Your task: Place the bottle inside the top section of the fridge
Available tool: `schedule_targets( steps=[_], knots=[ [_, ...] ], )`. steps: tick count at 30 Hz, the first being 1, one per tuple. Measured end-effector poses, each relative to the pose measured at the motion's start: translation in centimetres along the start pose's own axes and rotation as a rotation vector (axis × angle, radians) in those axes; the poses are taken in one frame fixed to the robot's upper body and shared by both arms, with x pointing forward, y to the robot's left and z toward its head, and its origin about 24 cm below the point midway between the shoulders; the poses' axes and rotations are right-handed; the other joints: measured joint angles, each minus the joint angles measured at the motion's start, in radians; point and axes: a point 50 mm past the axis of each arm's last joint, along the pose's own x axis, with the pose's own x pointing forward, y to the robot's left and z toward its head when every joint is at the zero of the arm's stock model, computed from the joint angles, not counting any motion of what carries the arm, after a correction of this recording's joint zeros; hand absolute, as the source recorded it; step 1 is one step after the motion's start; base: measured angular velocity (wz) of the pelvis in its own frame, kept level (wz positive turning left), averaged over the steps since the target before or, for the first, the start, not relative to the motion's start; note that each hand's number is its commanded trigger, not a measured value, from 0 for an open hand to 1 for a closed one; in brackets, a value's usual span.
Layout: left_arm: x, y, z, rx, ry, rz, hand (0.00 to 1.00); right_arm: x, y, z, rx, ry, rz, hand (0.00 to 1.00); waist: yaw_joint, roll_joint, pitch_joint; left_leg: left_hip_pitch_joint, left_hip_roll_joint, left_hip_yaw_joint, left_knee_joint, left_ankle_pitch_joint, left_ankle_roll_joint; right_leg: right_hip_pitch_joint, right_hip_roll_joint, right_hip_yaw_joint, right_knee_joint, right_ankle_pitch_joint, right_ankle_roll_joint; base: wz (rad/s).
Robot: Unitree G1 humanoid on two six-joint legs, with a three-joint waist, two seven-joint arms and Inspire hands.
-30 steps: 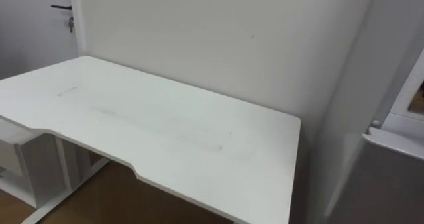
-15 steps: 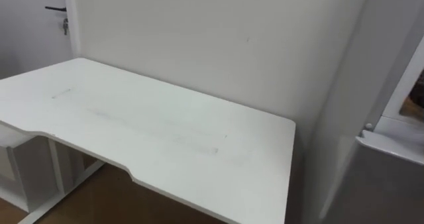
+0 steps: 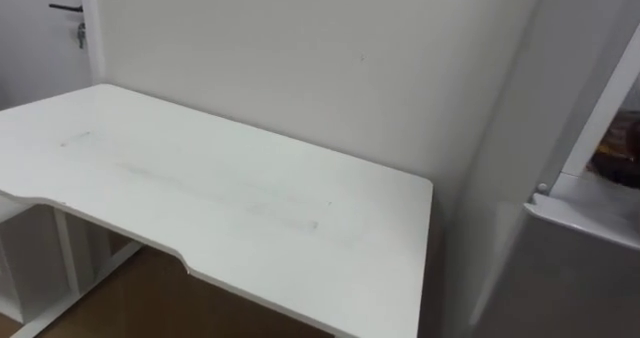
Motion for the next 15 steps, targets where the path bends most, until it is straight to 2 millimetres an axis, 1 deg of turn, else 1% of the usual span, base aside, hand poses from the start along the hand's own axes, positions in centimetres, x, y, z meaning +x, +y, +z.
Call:
schedule_targets(
  steps=[3,5,8,10,11,12,14,15],
  knots=[
    [0.0,0.0,0.0,-0.001,0.001,0.001,0.0,-0.6,0.9,0.1,-0.058,-0.033,0.03,0.0,-0.005,-0.005,-0.0036,0.001,0.0,0.007,0.0,-0.001,0.0,-0.005,0.0,0.009,0.001,0.0,0.0,-0.07],
    [0.0,0.0,0.0,0.0,-0.002,0.001,0.0,-0.9,1.4,0.3,-0.094,-0.054,0.05,0.0,-0.011,-0.004,-0.0033,0.001,0.001,0.01,-0.001,-0.001,0.0,-0.008,0.0,0.016,0.001,0.0,0.0,-0.06],
    [0.0,0.0,0.3,0.001,-0.013,0.002,0.0,-1.1,1.9,0.6,-0.123,-0.077,0.054,0.09,-0.015,0.002,0.0008,0.002,0.001,0.012,-0.003,-0.002,0.0,-0.009,0.0,0.015,0.002,0.0,0.0,0.0],
    [0.0,0.0,0.3,0.003,-0.014,0.004,0.0,-1.1,1.9,0.9,-0.139,-0.092,0.041,0.36,-0.018,0.01,0.0051,0.001,0.002,0.012,-0.003,-0.002,0.0,-0.008,0.0,0.014,0.002,0.0,0.0,0.0],
    [0.0,-0.1,0.3,0.002,-0.014,0.004,0.0,-1.1,1.9,0.9,-0.142,-0.094,0.035,0.91,-0.019,0.012,0.0052,0.0,0.002,0.012,-0.002,-0.002,0.0,-0.008,0.0,0.014,0.002,0.0,0.0,0.0],
    [0.0,-0.1,0.3,0.001,-0.013,0.01,0.0,-1.1,1.8,1.0,-0.142,-0.098,0.017,1.0,-0.022,0.017,0.0043,-0.006,0.002,0.011,-0.003,-0.003,0.0,-0.01,0.0,0.013,0.001,0.0,0.0,0.0],
    [0.0,-0.1,0.3,0.0,-0.016,0.017,0.0,-1.2,1.5,1.2,-0.135,-0.105,-0.031,1.0,-0.021,0.019,0.0027,-0.009,0.002,0.01,-0.005,-0.003,0.0,-0.013,0.0,0.014,0.002,0.0,0.0,0.0],
    [0.0,-0.1,0.3,0.0,-0.015,0.024,0.0,-1.2,1.4,1.2,-0.139,-0.107,-0.056,1.0,-0.018,0.021,0.0038,-0.009,0.002,0.01,-0.005,-0.003,0.001,-0.014,0.0,0.014,0.002,0.0,0.0,0.0]
  ],
)
